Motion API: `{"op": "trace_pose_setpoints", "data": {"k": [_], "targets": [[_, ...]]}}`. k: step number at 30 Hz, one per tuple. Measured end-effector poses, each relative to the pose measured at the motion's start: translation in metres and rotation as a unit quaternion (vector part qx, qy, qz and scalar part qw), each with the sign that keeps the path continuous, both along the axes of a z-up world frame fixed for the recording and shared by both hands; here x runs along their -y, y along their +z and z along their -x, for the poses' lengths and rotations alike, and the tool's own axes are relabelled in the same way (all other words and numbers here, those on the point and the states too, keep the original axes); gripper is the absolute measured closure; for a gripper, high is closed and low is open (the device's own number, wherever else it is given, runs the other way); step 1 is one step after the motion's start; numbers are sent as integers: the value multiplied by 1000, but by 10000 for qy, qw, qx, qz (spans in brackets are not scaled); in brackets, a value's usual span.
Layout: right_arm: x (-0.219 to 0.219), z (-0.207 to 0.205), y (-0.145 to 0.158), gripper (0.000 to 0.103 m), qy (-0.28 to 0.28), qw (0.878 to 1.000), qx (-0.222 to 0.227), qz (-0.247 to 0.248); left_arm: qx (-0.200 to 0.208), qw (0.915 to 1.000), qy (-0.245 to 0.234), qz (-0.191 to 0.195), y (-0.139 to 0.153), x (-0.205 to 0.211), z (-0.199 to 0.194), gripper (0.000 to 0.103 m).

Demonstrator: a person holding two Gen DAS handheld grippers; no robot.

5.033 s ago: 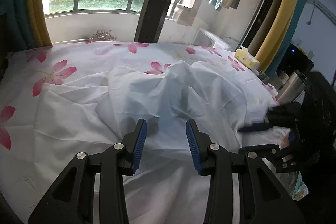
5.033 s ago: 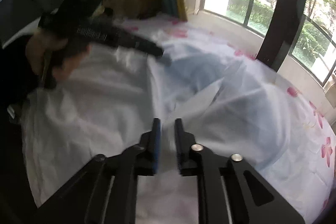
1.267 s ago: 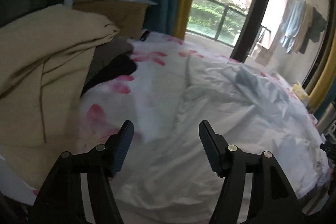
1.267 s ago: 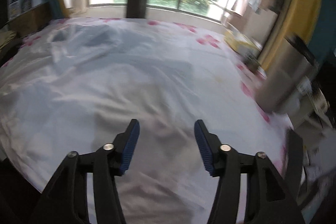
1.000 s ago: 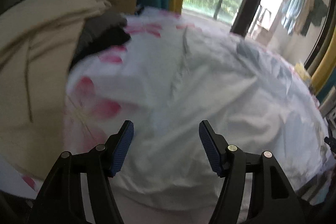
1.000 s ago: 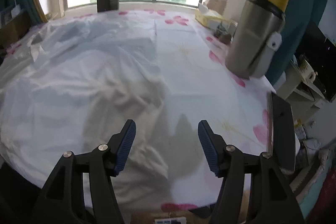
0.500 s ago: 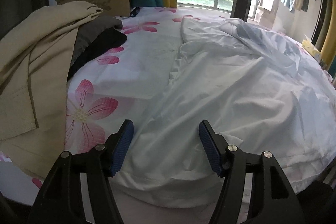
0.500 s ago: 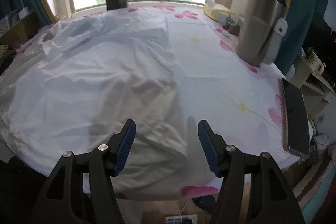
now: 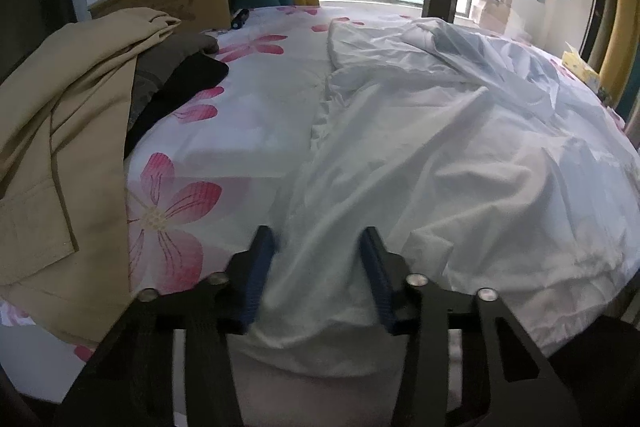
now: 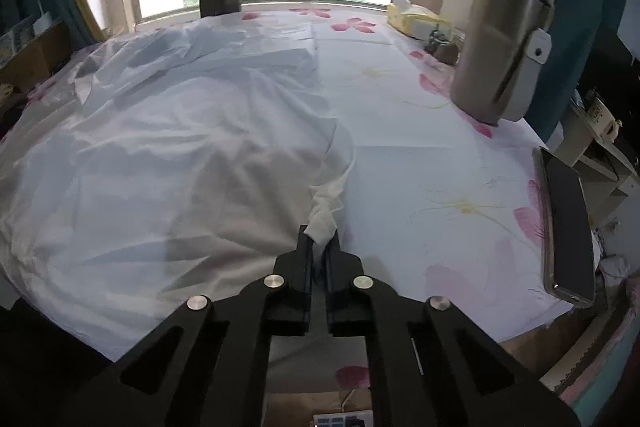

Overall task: Fold large clothes
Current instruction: 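Grasp a white sheet corner with the right tool while the left tool grasps its edge, then lift the white sheet with both tools and spread it across the bed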

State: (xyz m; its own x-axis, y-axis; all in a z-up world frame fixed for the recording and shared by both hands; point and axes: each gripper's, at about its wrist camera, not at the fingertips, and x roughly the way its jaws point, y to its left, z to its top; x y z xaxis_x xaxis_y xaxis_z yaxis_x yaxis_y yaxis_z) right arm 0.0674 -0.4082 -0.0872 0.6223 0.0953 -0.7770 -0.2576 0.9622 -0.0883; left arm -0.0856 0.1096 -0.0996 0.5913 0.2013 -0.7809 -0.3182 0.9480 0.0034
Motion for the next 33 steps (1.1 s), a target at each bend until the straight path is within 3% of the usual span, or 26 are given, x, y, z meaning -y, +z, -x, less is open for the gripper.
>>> {"op": "trace_pose_setpoints", "data": {"k": [1, 3, 8, 10, 14, 17, 22, 23, 25, 27, 29, 33], "targets": [[1, 0, 2, 100, -14, 10000, 28, -10, -14, 10000, -8, 25, 1, -1, 1, 70], [3, -1, 4, 101, -31, 10000, 67, 9, -14, 9999, -60, 138, 2, -2, 4, 100], [6, -5, 15, 101, -5, 9998, 174, -33, 71, 9986, -234, 474, 3, 1, 7, 100], [6, -6, 17, 101, 34, 9997, 223, 35, 104, 9993, -78, 346, 2, 1, 10, 100], [7, -9, 14, 101, 64, 9998, 168, 87, 299, 9982, 204, 488, 0, -3, 15, 96], [7, -11, 10, 101, 88, 9998, 110, 105, 245, 9993, 98, 280, 0, 6, 12, 90], [7, -11, 4, 101, 97, 9998, 28, 149, 141, 9996, 86, -216, -1, 19, 10, 89], [8, -10, 1, 101, 81, 9999, -7, 152, 108, 9996, 97, -230, 0, 19, 9, 86], [10, -9, -4, 101, 78, 9999, -28, 142, -11, 9994, 217, -257, 3, 17, 9, 70], [13, -7, -4, 100, 58, 9999, -17, 83, 157, 9990, 354, -231, 6, 12, 15, 33], [15, -8, -4, 100, 47, 10000, -17, 43, 159, 9981, 490, -338, 5, 9, 18, 32], [17, -9, -3, 100, -7, 10000, -28, -79, 18, 9989, 467, 36, -1, 4, 19, 32]]}}
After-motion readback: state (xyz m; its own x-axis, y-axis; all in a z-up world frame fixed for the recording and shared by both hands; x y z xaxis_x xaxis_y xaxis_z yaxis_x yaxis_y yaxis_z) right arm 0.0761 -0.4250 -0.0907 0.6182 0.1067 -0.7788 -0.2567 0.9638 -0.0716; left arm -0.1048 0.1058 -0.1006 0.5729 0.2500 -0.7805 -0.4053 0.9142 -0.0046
